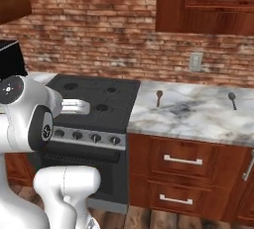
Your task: Organize the utensils by type. Pick up the wooden spoons from the counter and place them in the open cabinet. Then pick up the metallic utensils from the counter and place them in the open drawer.
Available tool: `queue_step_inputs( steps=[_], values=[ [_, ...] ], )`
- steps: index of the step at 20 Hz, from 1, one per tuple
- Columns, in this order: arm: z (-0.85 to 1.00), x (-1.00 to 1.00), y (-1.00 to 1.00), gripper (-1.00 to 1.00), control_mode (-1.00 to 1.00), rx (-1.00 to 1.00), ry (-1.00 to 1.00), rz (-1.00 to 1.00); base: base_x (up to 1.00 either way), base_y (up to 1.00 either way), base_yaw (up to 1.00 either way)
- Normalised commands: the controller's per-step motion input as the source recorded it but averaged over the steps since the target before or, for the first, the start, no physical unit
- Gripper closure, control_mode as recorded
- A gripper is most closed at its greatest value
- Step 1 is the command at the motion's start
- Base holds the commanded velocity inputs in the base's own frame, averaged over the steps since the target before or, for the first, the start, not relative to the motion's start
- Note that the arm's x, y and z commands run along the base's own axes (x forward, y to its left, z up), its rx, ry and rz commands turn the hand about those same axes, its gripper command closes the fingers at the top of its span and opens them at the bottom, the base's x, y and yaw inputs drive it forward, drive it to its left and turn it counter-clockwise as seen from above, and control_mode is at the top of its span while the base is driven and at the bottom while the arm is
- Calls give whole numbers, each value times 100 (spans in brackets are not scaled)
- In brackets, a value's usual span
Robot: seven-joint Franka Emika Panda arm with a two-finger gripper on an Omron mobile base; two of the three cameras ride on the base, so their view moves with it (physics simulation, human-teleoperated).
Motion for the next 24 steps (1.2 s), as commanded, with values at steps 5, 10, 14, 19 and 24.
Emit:
queue_step_inputs(
  steps=[5, 10, 14, 19, 24],
  values=[
    [0, 0, 0, -100, 100, 0, 0, 0, 52, -64, -5],
    [0, 0, 0, -100, 100, 0, 0, 0, 47, -62, -3],
    [0, 0, 0, -100, 100, 0, 0, 0, 24, -77, -4],
    [0, 0, 0, -100, 100, 0, 0, 0, 36, -65, -5],
    [0, 0, 0, -100, 100, 0, 0, 0, 39, -57, -4]
  ],
)
